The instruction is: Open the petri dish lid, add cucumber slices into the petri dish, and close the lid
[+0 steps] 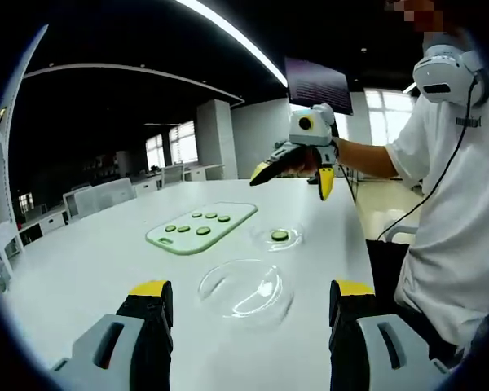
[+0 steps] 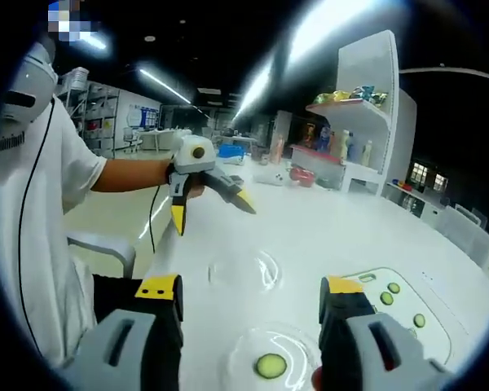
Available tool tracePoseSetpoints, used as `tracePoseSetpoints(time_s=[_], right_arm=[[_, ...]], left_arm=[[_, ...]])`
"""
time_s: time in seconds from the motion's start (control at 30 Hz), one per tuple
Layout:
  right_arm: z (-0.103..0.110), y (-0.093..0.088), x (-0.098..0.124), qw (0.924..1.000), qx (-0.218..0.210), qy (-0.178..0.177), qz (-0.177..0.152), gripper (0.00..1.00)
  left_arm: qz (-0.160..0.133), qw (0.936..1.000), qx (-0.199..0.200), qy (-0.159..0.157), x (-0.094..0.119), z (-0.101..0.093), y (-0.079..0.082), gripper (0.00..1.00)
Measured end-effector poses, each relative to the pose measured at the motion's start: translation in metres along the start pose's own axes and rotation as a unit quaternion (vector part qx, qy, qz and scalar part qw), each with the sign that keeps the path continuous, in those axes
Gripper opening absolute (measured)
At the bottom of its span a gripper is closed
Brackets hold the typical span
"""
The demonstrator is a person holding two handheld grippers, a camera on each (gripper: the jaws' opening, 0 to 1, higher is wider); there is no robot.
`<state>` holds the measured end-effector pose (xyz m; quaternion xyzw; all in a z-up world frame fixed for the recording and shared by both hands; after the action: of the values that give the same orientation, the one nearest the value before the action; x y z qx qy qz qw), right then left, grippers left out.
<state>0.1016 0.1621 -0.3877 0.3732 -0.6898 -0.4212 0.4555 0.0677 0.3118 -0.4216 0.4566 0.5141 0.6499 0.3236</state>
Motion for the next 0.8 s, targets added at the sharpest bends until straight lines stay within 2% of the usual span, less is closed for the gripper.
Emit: tracePoseSetpoints(time_s=[0.27, 0.8], right_arm=[[0.008, -0.007, -0.024, 0.9993, 0.015, 0.027, 0.022, 0.68], [0.016, -0.026, -0.062, 0.9952, 0.032, 0.068, 0.063, 0.7]], left_arm=[[0.018, 0.9998, 0.001, -0.012, -0.007, 0.011, -0.007, 0.79], [0.045, 0.9983, 0.008, -0.035, -0.019, 0.018, -0.025, 0.8]])
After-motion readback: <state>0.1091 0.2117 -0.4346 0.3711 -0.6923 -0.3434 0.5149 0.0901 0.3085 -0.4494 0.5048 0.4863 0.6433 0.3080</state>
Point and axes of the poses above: the point that each gripper's makers call its tool centre point, and the gripper's own axes: x roughly backward along the fingers, z roughly to its left, y roughly out of its top, the point moved 2 cm from there along x, roughly backward along the fingers, and after that the axes turned 11 degrees about -y, right-handed, at the moved point
